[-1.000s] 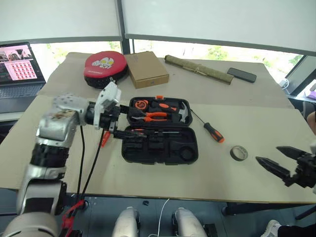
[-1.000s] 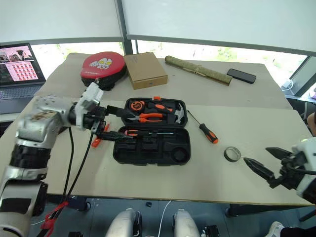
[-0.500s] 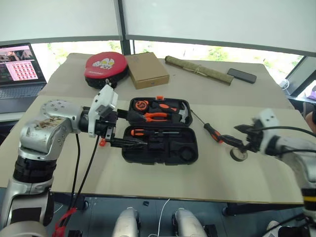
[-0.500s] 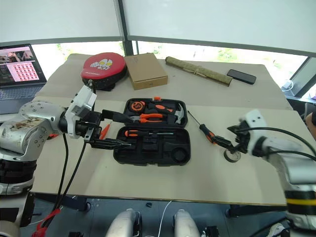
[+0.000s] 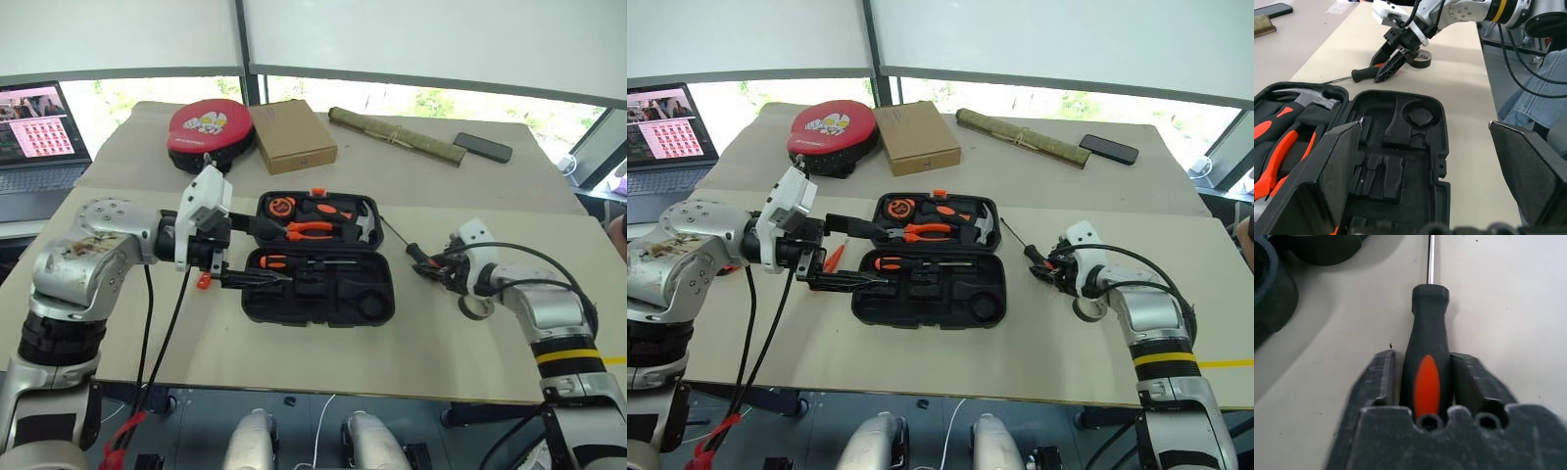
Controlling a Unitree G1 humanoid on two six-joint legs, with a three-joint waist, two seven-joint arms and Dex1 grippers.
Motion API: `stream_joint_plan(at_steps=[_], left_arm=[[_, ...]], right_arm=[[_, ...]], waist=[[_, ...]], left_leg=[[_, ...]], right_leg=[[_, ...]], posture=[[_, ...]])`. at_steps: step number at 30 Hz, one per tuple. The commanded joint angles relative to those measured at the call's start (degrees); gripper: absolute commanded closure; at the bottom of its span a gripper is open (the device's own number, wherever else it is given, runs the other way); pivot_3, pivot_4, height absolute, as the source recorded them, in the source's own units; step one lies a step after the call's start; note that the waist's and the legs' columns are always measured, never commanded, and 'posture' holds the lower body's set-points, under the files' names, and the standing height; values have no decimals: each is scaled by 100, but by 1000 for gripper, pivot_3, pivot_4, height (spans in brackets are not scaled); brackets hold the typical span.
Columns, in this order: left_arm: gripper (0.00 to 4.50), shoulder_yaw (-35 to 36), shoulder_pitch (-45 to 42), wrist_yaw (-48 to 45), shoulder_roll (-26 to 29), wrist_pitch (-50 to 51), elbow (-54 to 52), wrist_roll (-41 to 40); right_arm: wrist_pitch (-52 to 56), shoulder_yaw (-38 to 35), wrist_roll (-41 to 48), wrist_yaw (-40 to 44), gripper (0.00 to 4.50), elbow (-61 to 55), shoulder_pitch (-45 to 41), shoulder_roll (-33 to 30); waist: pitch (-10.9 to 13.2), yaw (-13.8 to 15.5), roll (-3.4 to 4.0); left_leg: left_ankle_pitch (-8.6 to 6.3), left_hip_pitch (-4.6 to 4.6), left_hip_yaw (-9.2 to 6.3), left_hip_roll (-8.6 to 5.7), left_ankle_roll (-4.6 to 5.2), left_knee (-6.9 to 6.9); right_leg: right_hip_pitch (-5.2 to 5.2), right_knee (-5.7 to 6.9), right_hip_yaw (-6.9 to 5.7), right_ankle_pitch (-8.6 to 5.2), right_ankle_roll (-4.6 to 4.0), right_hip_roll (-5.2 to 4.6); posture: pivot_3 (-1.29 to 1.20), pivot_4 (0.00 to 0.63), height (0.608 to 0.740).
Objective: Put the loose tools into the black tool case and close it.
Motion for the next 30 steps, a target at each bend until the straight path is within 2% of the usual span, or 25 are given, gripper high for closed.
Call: stream_joint_plan(at_steps=[1, 5, 9, 12, 15, 20, 25, 30], left_arm=[[0, 243, 117, 100, 173, -125, -68, -64], [0, 725, 493, 256, 414, 206, -165, -353], [0, 932, 1025, 163, 765, 129, -496, -445], [0, 974, 1289, 62, 975, 10, -527, -421], [0, 945, 1304, 78, 1029, -53, -470, -442], [0, 772, 1168, 110, 1008, -140, -437, -401], [0, 597, 1035, 126, 972, -196, -427, -356], [0, 475, 932, 185, 934, -265, -362, -327]], right_arm=[[323, -678, 344, -109, 3441, -675, 252, -160], [813, -1238, 677, -31, 3440, -1292, 594, -482], [692, -1329, 1007, 618, 3440, -1879, 658, -879], [247, -954, 1204, 1461, 3440, -2423, 416, -1062], [-205, -255, 1040, 2100, 3440, -2610, 27, -998], [-1234, 1190, 64, 2569, 3440, -1971, -842, -474], [-1880, 1804, -736, 2547, 3440, -911, -1364, -137], [-2146, 1898, -980, 2680, 3440, -320, -1554, -54]], waist=[[0, 6, 0], [1, -1, 2], [2, -30, 3], [2, -43, 4], [6, -47, 10], [9, 2, 3], [14, 46, 0], [15, 41, -2]], left_leg=[[0, 0, 0, -1, 0, 0], [0, 0, 1, 1, 0, -3], [0, 5, 4, 6, 0, -6], [0, 11, 6, 8, -1, -12], [0, 17, 12, 9, 0, -15], [0, 16, 15, 7, -1, -12], [0, 3, 19, 6, -1, -6], [0, 2, 21, 9, -2, -7]], right_leg=[[0, 0, 0, 0, 0, 0], [-2, 0, 0, 0, 0, -1], [-2, 0, 1, 0, -1, 1], [-2, 0, 2, -2, -4, 3], [-2, 1, 9, -2, -5, 5], [-3, -2, 6, -3, -6, 2], [-8, -1, 1, -3, -5, -2], [-11, 1, 0, -3, -7, 0]], posture=[[0, 150, 740], [0, 150, 740], [0, 150, 740], [0, 150, 740], [0, 150, 740], [0, 150, 740], [0, 150, 740], [0, 150, 740]])
